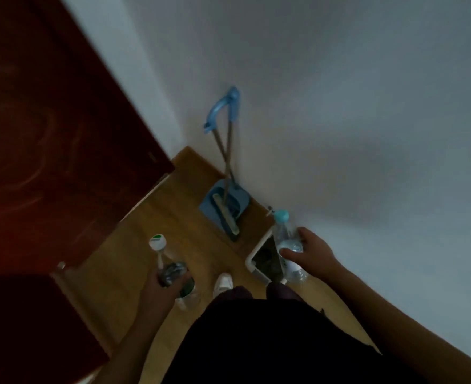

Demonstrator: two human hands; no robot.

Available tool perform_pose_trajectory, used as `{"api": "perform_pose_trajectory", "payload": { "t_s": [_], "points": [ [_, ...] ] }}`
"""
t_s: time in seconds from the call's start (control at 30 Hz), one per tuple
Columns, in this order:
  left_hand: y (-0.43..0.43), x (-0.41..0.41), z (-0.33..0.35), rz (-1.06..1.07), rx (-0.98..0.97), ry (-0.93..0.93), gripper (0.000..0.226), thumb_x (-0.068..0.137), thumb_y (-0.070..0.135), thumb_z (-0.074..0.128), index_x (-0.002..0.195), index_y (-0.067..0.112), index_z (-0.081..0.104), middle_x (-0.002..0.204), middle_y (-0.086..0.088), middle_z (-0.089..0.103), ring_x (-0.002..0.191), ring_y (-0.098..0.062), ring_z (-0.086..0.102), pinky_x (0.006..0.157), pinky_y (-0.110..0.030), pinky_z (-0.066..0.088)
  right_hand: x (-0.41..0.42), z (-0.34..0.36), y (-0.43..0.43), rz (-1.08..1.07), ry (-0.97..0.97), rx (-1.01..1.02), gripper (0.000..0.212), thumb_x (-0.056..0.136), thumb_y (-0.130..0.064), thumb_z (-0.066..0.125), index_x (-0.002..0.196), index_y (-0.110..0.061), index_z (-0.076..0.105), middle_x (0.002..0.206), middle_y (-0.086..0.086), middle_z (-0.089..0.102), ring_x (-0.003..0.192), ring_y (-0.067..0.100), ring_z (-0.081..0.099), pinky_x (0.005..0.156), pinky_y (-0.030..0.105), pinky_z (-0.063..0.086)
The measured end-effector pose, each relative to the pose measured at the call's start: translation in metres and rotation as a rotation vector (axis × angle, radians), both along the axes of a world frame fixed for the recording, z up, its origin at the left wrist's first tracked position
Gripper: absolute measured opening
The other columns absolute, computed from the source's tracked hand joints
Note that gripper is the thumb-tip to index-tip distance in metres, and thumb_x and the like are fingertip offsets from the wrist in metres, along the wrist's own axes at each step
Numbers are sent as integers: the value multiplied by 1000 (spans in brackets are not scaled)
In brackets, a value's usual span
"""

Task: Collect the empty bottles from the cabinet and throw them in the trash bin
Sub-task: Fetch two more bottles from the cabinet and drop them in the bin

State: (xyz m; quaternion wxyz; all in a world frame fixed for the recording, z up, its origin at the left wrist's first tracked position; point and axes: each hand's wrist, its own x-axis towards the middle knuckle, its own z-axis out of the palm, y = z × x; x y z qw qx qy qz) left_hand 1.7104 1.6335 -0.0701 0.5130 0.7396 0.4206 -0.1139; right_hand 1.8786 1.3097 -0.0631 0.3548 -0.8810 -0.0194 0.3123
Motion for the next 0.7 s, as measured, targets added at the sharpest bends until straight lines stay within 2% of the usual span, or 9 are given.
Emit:
{"api": "perform_pose_trajectory", "payload": {
  "t_s": [0.1,0.27,0.4,0.47,0.57,0.63,0.7],
  "points": [
    [19,54,-5,-256,-1,12,44,73,32,87,107,21,61,101,3,67,98,-22,65,79,-36,52,-17,-3,1,-185,9,-84,57,77,-46,75,122,-18,56,109,2,66,91,18,61,71,29,44],
    [13,128,-14,-541,-52,1,59,72,42,85,122,31,55,114,10,64,106,-14,62,86,-36,51,-52,-17,8,-404,42,-116,65,78,-44,75,132,-16,52,117,4,64,98,21,60,74,29,42],
    [-9,160,-41,-676,-68,-2,66,73,48,82,130,39,50,123,11,61,111,-12,59,91,-40,55,-70,-52,10,-510,101,-107,76,75,-49,76,139,-20,47,125,3,62,106,21,61,82,34,49],
    [-25,167,-69,-727,-48,3,70,75,44,81,136,33,48,124,12,57,114,-13,58,88,-37,56,-73,-81,11,-527,132,-91,76,75,-51,76,140,-23,46,127,0,62,104,17,60,80,31,49],
    [-52,168,-123,-781,-36,14,73,79,34,80,140,29,41,122,14,50,105,-4,53,71,-17,47,-72,-140,12,-561,177,-49,70,78,-46,76,138,-23,47,123,-3,60,101,13,58,70,18,40],
    [-66,165,-169,-814,-43,1,73,77,36,80,138,31,42,127,12,56,108,-6,57,76,-21,51,-67,-184,10,-603,187,-25,64,80,-42,77,134,-22,49,116,-7,59,98,11,58,66,13,37],
    [-78,162,-213,-820,-85,-1,76,69,48,81,134,33,45,128,10,61,111,-7,61,85,-34,58,-62,-230,7,-646,182,9,58,81,-42,76,130,-23,52,113,-8,62,98,10,62,66,14,41]
  ]
}}
